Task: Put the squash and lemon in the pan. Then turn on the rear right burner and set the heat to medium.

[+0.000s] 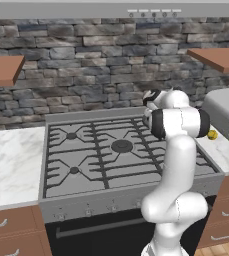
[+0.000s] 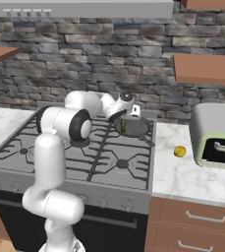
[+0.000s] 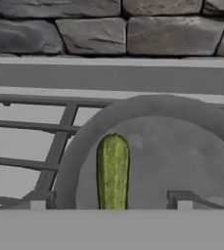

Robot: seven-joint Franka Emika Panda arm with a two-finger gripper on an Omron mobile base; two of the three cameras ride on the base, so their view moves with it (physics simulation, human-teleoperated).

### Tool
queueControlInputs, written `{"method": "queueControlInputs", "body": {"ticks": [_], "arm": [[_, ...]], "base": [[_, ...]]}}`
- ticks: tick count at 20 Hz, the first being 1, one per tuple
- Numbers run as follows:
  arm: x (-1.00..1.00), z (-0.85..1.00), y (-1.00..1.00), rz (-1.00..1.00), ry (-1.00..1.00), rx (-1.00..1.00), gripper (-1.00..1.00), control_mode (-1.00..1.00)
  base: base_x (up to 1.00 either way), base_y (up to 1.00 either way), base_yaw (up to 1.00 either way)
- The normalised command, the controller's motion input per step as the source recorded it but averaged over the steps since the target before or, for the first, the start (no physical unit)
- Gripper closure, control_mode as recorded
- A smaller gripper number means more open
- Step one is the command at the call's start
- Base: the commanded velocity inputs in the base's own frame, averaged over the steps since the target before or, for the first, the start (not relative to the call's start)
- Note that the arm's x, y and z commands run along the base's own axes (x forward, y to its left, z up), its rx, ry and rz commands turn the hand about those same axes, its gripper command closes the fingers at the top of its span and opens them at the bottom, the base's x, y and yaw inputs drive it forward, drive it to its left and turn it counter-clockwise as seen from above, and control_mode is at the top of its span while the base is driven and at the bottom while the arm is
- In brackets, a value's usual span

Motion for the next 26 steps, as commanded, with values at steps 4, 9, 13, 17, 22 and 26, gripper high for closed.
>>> {"method": "queueControlInputs", "body": {"ticks": [4,9,13,17,22,26], "arm": [[0.0,0.01,-0.16,0.02,-0.21,0.0,-1.0,-1.0],[-0.16,0.11,-0.55,0.02,-0.25,0.0,-1.0,-1.0],[-0.33,0.0,-0.7,-0.06,-0.01,0.0,-1.0,-1.0],[-0.35,0.22,-0.64,-0.16,0.09,0.0,-1.0,-1.0],[-0.16,0.73,-0.44,-0.15,0.13,0.0,-1.0,-1.0],[-0.21,0.71,-0.46,-0.15,0.14,0.0,-1.0,-1.0]], "base": [[0.0,0.0,0.0],[0.0,0.0,0.0],[0.0,0.0,0.0],[0.0,0.0,0.0],[0.0,0.0,0.0],[0.0,0.0,0.0]]}}
